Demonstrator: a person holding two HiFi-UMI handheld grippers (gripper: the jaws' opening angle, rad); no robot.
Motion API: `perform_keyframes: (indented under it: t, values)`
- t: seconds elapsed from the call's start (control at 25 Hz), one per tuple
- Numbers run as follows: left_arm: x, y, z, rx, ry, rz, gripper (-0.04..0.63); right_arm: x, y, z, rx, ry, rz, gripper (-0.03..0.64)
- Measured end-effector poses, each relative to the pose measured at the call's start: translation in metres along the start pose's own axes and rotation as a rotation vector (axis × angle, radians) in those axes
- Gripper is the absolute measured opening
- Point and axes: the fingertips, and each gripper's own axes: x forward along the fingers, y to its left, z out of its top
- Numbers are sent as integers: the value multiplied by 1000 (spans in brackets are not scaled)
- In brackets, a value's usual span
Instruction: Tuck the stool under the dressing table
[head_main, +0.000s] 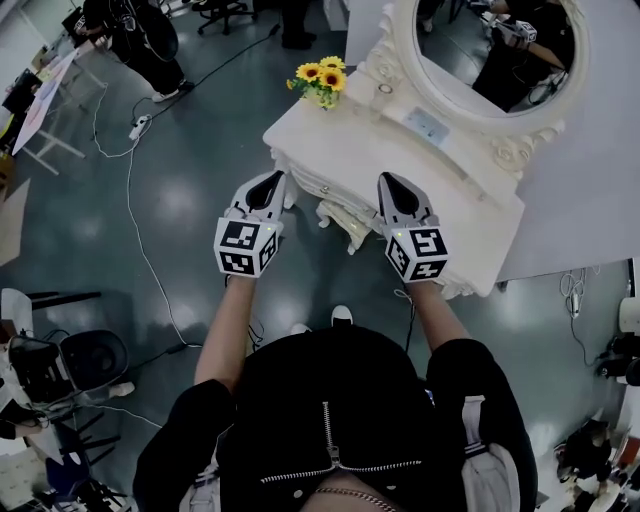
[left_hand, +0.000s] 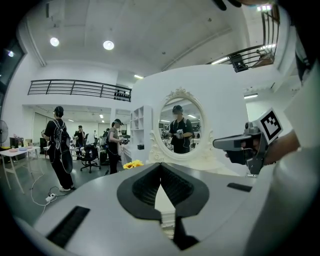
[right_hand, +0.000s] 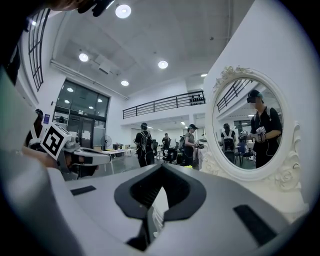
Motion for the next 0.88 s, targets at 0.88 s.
perform_keyframes:
  t: [0.88]
  values:
    - [-2, -7, -16, -21, 26, -6, 21, -1, -2, -14, 15, 19, 1, 0]
